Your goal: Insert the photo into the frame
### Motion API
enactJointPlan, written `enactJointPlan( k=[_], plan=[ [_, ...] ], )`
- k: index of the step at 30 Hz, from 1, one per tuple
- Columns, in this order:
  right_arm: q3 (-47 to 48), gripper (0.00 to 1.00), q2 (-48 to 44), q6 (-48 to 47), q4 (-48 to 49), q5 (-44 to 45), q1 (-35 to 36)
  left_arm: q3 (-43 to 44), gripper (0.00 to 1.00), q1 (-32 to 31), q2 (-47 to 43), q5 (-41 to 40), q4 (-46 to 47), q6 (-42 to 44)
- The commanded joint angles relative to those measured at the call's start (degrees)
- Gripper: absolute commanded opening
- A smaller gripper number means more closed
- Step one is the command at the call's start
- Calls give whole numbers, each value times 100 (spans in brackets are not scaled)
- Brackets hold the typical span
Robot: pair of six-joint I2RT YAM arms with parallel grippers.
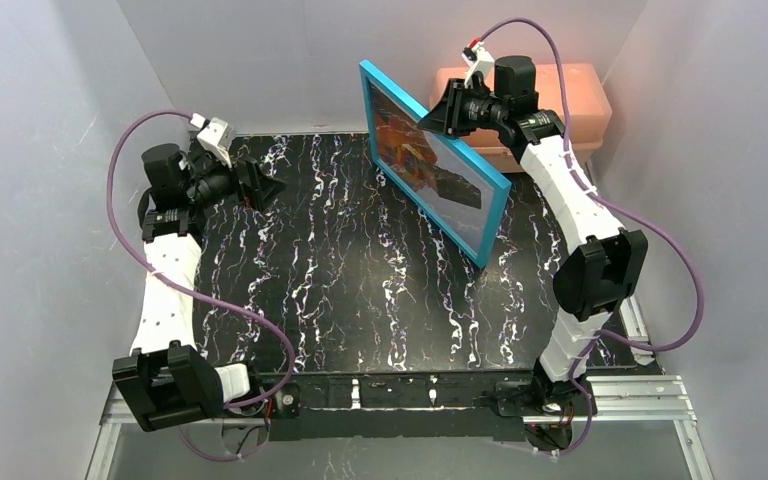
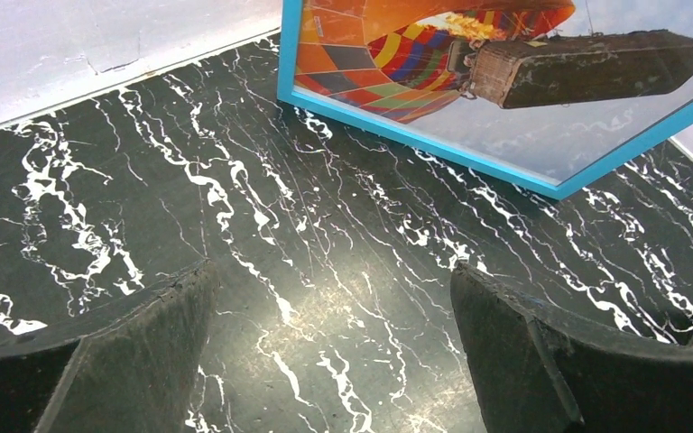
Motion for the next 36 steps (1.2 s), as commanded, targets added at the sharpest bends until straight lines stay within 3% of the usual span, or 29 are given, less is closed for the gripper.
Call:
enactJointPlan(
  k=[1, 14, 21, 27, 36],
  plan=[
    [-823, 27, 642, 107, -986, 276, -105, -50, 98, 20, 99, 260, 175, -358],
    [-1326, 26, 255, -234, -1367, 608, -661, -390, 98, 16, 142, 441, 676, -977],
    [-2660, 25, -200, 742, -71, -441, -1226, -446, 98, 20, 122, 558, 881, -1444],
    [-2862, 26, -282, 809, -47, -592, -1453, -457, 98, 17, 65, 644, 782, -1480],
    [-4428, 26, -819, 1361, 953, -636, -1571, -565, 98, 16, -15, 814, 705, -1443]
  ],
)
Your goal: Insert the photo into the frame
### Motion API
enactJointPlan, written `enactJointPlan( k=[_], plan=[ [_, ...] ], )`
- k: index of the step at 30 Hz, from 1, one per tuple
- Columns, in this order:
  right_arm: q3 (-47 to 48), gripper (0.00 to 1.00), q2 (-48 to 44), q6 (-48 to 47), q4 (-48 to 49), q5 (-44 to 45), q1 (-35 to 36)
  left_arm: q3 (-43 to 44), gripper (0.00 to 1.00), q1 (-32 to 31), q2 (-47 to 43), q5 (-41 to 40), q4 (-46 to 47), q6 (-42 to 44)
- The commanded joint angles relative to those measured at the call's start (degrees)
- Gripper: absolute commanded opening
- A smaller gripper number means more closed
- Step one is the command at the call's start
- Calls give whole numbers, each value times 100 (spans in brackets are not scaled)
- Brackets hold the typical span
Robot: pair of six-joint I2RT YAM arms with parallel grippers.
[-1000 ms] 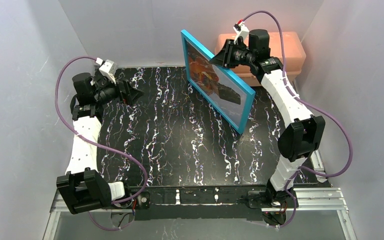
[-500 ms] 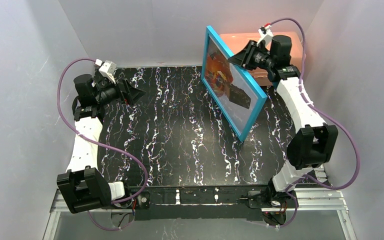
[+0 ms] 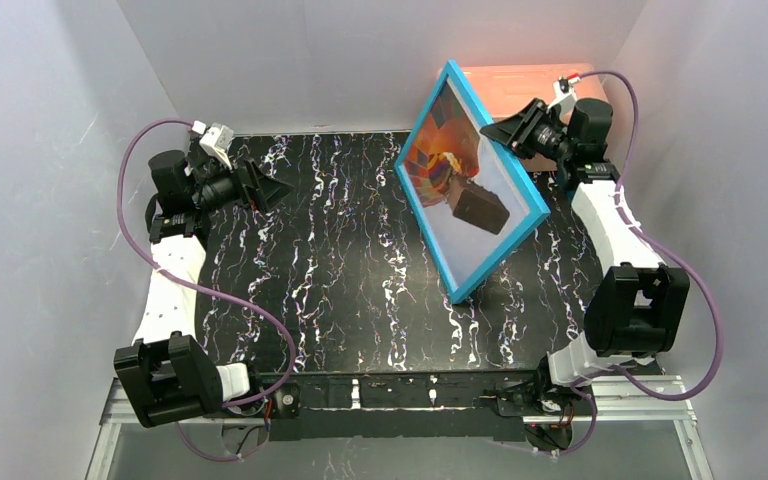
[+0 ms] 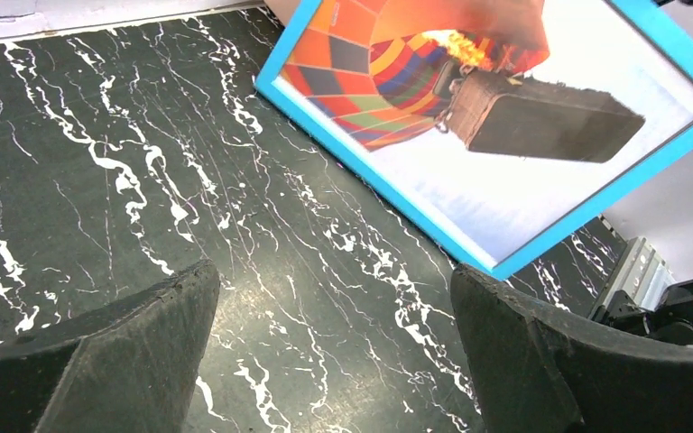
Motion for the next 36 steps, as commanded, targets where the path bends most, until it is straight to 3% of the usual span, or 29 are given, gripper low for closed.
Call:
enactJointPlan(
  k=[1, 14, 22, 28, 31, 36],
  plan=[
    [-1494, 26, 548, -831, -1414, 11, 159, -89, 98, 14, -170, 267, -90, -2],
    [-2855, 26, -118, 20, -28, 325, 659, -260, 98, 20, -28, 262, -732, 824],
    [-3984, 29, -87, 594, 2140, 1109, 1428, 84, 98, 20, 382, 272, -1970, 1922],
    [-4850, 30, 13, 1435, 3799, 2191, 1776, 81, 98, 19, 392, 143, -2289, 2240],
    [-4984, 30, 245, 1488, 4379, 2658, 1852, 213, 98, 20, 535, 49, -2628, 2467],
    [-4740, 32, 786, 1355, 4742, 2709, 1901, 337, 98, 20, 617, -61, -2941, 2716]
  ],
)
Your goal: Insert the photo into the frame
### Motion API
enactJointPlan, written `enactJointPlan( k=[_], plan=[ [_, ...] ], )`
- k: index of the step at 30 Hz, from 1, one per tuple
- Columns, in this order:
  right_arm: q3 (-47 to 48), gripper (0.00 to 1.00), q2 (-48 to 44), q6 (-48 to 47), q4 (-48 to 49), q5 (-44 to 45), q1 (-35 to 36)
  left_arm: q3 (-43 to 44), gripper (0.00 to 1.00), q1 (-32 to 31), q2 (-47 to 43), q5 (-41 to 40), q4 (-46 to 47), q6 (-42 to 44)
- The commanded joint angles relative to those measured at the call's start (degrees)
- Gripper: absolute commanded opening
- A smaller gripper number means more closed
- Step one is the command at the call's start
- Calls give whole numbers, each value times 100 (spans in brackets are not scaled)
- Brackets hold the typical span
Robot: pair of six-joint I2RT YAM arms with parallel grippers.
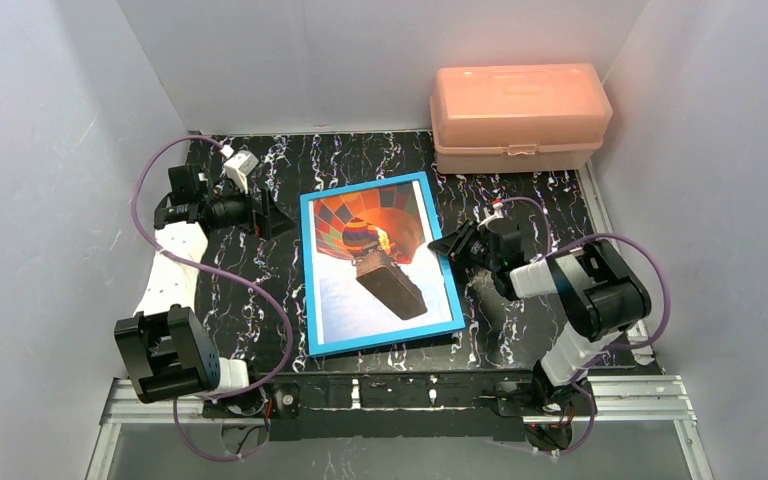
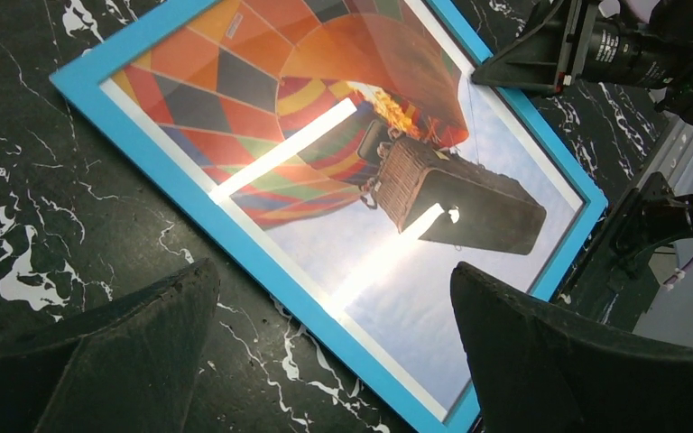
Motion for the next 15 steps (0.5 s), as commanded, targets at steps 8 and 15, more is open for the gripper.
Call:
enactJointPlan(
  k=[8, 15],
  plan=[
    [209, 98, 751, 176, 861, 871, 29, 204, 98, 20, 127, -231, -246, -121],
    [467, 99, 154, -670, -670, 981, 61, 174, 98, 46, 114, -600, -86, -312]
  ],
)
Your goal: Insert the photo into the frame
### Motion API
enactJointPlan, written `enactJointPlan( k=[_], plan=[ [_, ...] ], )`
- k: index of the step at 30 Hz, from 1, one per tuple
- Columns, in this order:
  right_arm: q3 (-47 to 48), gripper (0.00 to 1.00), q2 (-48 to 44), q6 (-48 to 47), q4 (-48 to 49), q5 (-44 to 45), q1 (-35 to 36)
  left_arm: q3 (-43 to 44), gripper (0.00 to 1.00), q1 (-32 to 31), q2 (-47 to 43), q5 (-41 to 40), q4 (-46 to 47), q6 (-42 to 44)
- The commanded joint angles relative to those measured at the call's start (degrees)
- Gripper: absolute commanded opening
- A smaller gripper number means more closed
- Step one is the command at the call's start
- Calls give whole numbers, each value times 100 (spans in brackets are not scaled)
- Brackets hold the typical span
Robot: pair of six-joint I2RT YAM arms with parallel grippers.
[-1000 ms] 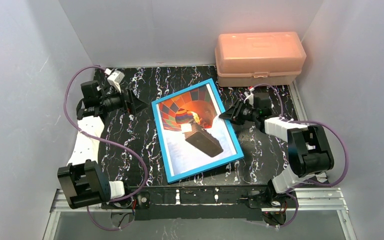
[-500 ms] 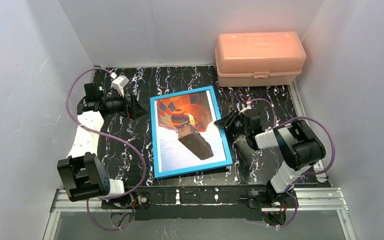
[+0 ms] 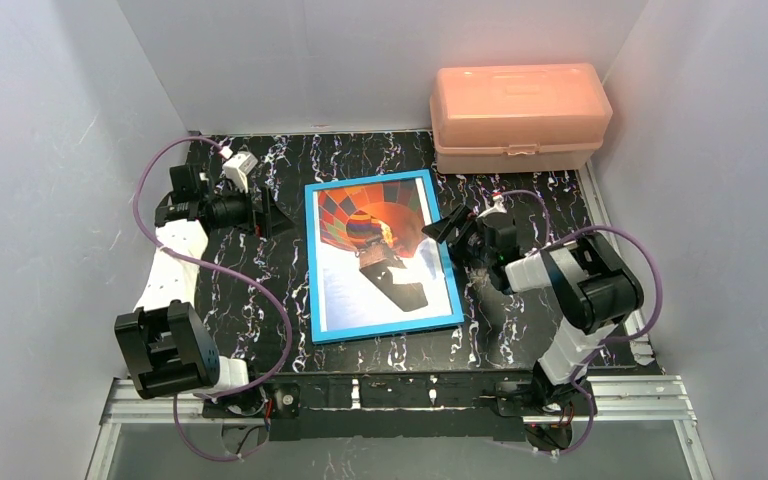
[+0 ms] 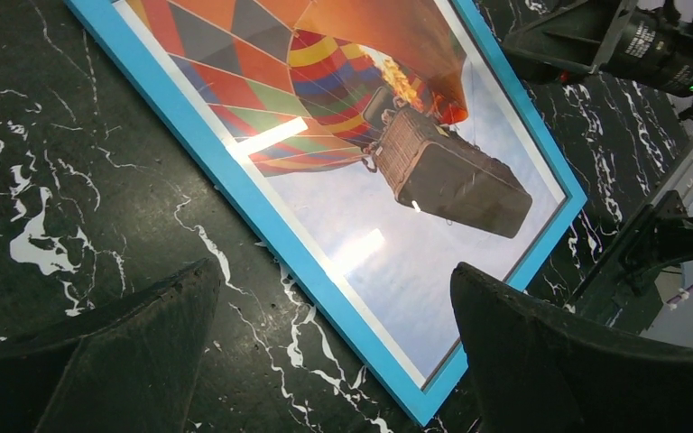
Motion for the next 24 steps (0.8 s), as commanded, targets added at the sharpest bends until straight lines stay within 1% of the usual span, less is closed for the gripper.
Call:
enactJointPlan(
  k=[1, 3, 5, 7, 9, 11, 14, 15, 16, 17, 18, 19, 21, 24],
  plan=[
    [276, 99, -556, -871, -1842, 522, 8, 133, 98, 53, -2, -343, 119, -321],
    [584, 99, -896, -1305, -3090, 973, 9, 194, 98, 87, 105, -482, 157, -454],
    [889, 99, -1291, -1755, -4292, 1804, 6, 260, 98, 135, 216, -644, 207, -592],
    [1067, 99, -1731, -2217, -4915, 2289, 6, 298, 98, 187, 288, -880, 328, -821],
    [1183, 99, -2204, -2706, -5188, 2628, 11, 273, 98, 220, 321, -1126, 504, -987],
    [1256, 99, -2705, -2866, -5514, 3586, 14, 106, 98, 223, 296, -1630, 905, -1318],
    [1145, 99, -3141, -3002, -5476, 4624, 6, -185, 98, 220, 341, -2289, 1460, -1785],
    [1042, 99, -3232, -3271, -5292, 4694, -3, -277, 98, 222, 405, -2413, 1617, -1846],
    [824, 99, -3290, -3883, -4799, 4591, 2, -409, 98, 223, 476, -2437, 1824, -1811],
    [457, 99, -3301, -4420, -4040, 4426, 3, -618, 98, 219, 540, -2493, 2146, -1918],
    [233, 99, -3294, -4846, -3680, 4333, 2, -878, 98, 214, 598, -2581, 2614, -2098],
    [157, 99, -3265, -5138, -3637, 4453, 0, -1141, 98, 216, 649, -2611, 3057, -2177],
    [59, 99, -3281, -4961, -3671, 5010, -6, -1530, 98, 160, 758, -2704, 3618, -2063],
    [-372, 99, -3547, -5172, -2871, 5279, -78, -1851, 98, 122, 849, -2861, 4208, -1944]
  ],
)
